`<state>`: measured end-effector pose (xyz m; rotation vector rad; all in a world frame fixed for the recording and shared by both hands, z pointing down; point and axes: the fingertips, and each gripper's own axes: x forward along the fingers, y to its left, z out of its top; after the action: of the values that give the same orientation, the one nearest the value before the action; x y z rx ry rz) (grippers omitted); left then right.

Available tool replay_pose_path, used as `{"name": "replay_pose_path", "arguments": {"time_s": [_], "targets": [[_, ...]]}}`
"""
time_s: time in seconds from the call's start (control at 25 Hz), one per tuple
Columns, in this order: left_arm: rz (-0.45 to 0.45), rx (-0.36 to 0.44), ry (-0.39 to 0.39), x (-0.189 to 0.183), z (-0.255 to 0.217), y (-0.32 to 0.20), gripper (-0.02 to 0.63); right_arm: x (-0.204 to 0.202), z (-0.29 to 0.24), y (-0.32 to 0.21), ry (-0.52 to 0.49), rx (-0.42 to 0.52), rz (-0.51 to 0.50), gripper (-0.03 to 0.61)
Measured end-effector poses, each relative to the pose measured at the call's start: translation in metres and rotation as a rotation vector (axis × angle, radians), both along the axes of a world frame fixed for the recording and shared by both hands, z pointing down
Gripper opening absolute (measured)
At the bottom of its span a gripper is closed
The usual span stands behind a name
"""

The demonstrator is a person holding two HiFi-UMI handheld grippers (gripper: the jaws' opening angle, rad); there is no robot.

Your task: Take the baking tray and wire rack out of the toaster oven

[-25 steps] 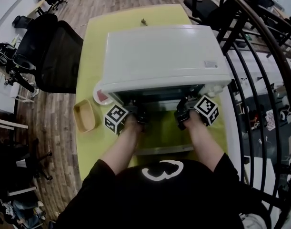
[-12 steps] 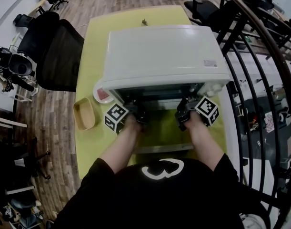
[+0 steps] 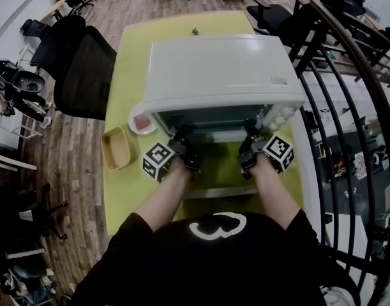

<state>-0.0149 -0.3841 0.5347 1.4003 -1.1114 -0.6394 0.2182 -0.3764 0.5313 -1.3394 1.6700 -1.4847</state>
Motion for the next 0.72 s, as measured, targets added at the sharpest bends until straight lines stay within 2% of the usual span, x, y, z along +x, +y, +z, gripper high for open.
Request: {"name": "replay_pose_path", "arguments": {"time_s": [0.48, 0.72], "targets": [[0.033, -0.040, 0.000, -0.002, -0.008, 0.052, 0.100, 0.000, -0.005, 0.054, -0.010, -0.016, 0.006, 0.104], [0.049, -0.055, 0.001, -0.006, -0.009, 0.077, 0.100, -0.005, -0.007, 0.081, 0.006, -0.032, -0.030, 0.104]]}}
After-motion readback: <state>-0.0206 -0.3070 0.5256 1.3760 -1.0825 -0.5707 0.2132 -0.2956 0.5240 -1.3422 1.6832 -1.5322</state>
